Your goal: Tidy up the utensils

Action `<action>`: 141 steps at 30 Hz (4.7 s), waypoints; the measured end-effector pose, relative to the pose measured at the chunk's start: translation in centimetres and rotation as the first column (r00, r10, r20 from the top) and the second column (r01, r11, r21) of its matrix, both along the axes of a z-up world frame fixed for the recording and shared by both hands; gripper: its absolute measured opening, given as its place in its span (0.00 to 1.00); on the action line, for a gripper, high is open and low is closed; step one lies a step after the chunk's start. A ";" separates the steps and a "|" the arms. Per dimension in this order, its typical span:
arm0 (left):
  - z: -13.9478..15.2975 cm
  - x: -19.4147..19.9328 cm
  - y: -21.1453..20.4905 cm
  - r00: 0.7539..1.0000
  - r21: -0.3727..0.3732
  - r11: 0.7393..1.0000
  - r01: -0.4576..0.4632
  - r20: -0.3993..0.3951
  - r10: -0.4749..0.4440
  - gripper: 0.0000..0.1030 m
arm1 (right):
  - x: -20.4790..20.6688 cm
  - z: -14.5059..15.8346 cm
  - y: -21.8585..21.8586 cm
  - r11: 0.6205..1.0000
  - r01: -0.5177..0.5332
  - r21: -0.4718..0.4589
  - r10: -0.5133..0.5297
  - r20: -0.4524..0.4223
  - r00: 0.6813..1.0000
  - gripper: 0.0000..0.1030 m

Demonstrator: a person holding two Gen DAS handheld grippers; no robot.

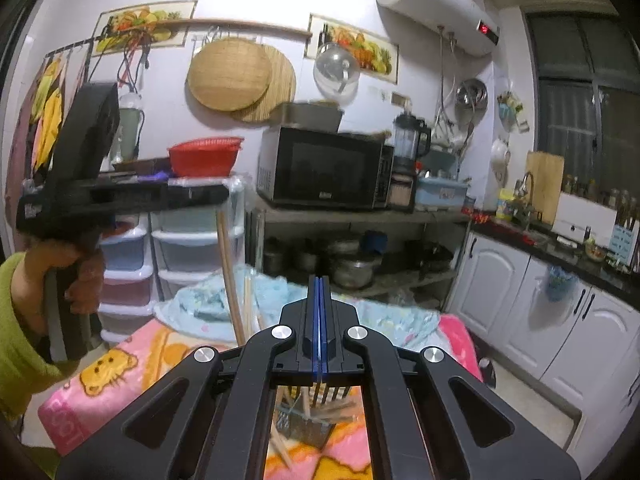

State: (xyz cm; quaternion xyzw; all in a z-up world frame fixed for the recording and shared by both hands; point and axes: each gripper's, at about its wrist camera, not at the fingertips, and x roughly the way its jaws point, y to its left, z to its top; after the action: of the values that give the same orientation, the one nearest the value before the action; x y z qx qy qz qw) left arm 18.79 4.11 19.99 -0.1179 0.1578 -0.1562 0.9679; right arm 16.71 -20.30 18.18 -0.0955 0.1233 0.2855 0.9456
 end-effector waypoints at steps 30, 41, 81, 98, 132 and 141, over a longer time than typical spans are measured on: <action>-8.9 5.5 0.6 0.982 0.022 1.000 0.010 -0.189 -0.005 0.01 | 7.8 -21.6 9.2 0.960 -0.176 -0.216 0.041 -0.514 0.857 0.23; -10.5 6.8 1.2 0.973 0.015 1.000 0.007 -0.232 -0.003 0.01 | 5.6 -12.7 5.1 0.988 -0.157 0.010 0.152 -0.307 0.939 0.07; -8.6 0.2 2.9 0.982 0.063 0.990 -0.127 -0.131 0.134 0.90 | 3.7 -8.8 1.0 0.988 0.077 0.132 -0.071 -0.045 0.996 0.76; -13.3 -6.7 2.3 0.947 0.130 0.974 -0.186 -0.240 0.213 0.90 | -3.3 -12.7 -0.5 0.992 0.122 0.014 -0.119 -0.134 0.984 0.94; -20.8 -11.9 -2.8 0.934 0.212 0.947 -0.239 -0.217 0.285 0.90 | -7.5 -20.2 -1.9 0.975 0.223 0.009 -0.219 -0.149 0.964 0.94; -19.9 -13.2 -3.1 0.950 0.181 0.948 -0.263 -0.123 0.287 0.90 | -9.3 -18.5 -3.1 0.964 0.248 0.099 -0.248 -0.008 0.969 0.94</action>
State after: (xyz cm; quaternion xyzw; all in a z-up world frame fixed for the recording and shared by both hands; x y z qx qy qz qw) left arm 5.59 0.97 0.10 -0.0710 0.2234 0.0031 0.9721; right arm 7.36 -23.36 -0.34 -0.0329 0.1181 0.1705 0.9777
